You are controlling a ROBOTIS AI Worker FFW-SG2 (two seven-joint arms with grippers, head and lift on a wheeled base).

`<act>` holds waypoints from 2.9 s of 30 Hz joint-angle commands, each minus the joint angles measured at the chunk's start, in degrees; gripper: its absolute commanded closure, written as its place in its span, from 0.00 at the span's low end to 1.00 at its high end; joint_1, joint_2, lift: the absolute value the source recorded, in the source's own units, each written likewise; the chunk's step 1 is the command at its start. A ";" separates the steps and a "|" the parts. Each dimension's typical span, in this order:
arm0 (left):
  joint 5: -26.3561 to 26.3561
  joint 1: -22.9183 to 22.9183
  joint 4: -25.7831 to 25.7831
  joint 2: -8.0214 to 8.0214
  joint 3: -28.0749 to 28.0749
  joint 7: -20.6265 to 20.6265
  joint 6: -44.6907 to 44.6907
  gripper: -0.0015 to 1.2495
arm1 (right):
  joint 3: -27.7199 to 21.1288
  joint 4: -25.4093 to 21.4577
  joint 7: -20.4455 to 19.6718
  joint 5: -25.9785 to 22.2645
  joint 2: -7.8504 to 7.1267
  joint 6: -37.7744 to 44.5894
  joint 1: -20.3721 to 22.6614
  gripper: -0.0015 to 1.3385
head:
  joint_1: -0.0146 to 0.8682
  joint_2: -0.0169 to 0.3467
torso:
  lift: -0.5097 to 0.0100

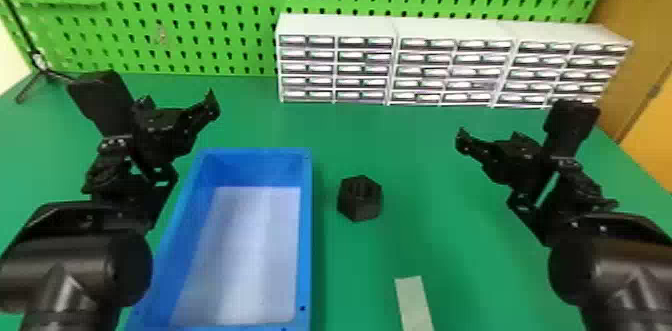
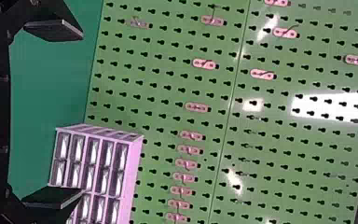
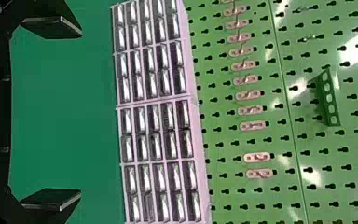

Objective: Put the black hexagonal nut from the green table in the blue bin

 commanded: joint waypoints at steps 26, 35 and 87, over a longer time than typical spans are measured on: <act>0.11 0.17 -0.08 0.00 0.44 0.00 -0.09 0.09 | -0.54 -10.72 -0.09 2.29 -0.71 19.69 2.46 0.08 | 0.80 0.07 | 0.79; 0.37 0.44 -0.08 0.00 0.70 0.00 -0.09 0.09 | 0.34 -14.50 -0.44 3.96 -0.97 27.07 2.90 0.08 | 0.80 0.07 | 0.79; 0.28 0.44 -0.08 0.09 0.97 -0.09 -0.09 0.09 | 14.84 -20.92 -0.96 2.90 -2.29 59.77 -6.15 0.08 | 0.80 0.07 | 0.79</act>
